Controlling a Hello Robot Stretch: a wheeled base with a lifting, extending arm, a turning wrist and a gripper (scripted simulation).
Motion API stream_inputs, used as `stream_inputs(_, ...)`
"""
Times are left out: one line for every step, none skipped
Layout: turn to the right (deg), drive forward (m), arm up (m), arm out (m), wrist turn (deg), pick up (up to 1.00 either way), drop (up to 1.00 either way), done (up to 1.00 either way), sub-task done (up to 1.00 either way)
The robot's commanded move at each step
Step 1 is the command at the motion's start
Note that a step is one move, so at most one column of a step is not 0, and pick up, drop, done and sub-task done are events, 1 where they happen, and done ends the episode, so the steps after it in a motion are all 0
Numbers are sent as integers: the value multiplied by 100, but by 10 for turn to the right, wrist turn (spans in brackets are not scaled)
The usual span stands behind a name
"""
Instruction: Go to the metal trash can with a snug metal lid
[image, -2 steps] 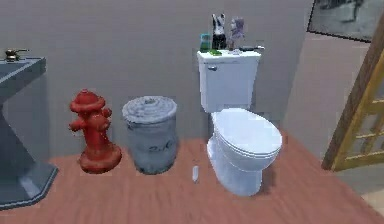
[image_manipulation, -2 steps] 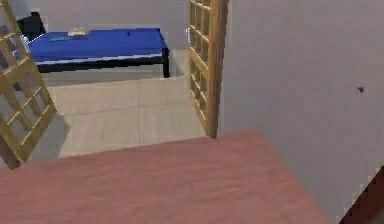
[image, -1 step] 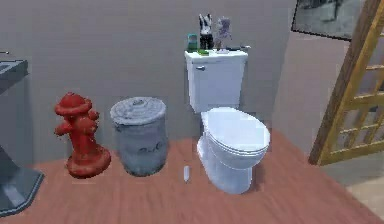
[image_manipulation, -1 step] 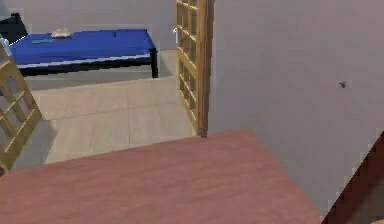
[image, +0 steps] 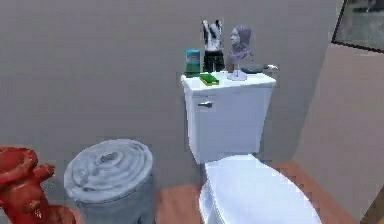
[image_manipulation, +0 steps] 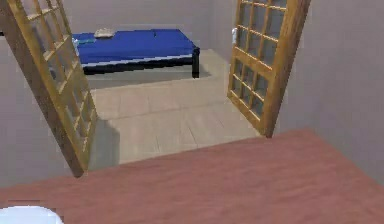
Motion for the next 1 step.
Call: stream_inputs(-240, 0, 0, 0, 0, 0, 0, 0, 0)
